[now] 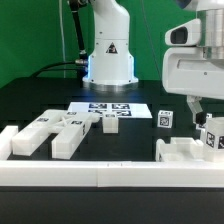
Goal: Assemble chair
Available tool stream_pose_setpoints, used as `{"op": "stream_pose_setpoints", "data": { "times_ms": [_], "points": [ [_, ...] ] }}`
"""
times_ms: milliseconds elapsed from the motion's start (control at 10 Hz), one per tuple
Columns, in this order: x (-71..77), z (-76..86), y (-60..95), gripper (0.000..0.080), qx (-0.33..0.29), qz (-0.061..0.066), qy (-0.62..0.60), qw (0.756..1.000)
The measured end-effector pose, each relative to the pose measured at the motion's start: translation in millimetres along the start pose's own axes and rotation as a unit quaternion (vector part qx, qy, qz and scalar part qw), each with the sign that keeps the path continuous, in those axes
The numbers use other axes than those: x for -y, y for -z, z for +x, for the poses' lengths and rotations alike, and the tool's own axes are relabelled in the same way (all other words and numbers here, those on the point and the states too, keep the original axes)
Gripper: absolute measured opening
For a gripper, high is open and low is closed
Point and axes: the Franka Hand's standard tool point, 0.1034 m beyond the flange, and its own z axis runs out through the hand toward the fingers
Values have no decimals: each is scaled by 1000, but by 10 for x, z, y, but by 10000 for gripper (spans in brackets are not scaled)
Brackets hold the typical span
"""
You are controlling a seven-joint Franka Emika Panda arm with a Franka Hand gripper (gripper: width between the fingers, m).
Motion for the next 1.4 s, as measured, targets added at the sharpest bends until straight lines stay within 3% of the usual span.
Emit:
{"op": "stream_pose_setpoints", "data": {
  "times_ms": [200, 400, 1000, 1100, 1300, 1400],
  "points": [
    [-30, -6, -12, 649, -1, -13, 118, 993],
    [-31, -8, -15, 649, -3, -17, 202, 979],
    [-16, 53, 26, 649, -5, -31, 463, 886],
    [-10, 58, 29, 649, -5, -30, 457, 889],
    [-11, 57, 26, 382, -5, -30, 457, 889],
    [-11, 57, 26, 382, -5, -30, 454, 890]
  ]
}}
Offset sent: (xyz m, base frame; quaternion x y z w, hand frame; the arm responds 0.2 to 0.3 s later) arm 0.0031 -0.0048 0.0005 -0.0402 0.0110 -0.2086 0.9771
